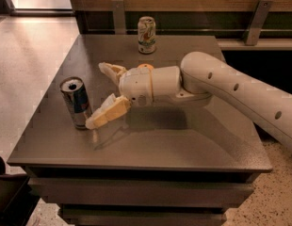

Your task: Pick redbull can

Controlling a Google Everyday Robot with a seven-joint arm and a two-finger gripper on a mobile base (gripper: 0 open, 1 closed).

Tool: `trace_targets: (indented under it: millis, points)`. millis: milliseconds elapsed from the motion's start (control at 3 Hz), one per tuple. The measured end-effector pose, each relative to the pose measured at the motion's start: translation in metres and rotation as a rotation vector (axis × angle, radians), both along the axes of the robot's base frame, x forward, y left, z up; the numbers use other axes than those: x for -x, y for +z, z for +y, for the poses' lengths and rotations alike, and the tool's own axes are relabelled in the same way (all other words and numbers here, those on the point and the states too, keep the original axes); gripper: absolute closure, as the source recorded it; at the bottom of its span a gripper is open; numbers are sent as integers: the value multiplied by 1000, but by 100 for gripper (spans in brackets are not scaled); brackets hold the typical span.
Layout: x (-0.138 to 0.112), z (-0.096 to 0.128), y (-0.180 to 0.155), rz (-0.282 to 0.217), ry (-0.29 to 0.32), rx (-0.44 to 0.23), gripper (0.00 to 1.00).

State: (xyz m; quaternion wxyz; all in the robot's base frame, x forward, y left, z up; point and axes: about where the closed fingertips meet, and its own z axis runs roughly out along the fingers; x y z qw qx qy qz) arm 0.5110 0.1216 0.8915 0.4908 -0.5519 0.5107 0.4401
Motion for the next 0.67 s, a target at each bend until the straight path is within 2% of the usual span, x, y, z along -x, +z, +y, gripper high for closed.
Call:
trace_targets:
  millis: [333,667]
  points:
    - [7,17,2,-7,25,-11,0]
    - [11,32,-1,-1,48,-22,17]
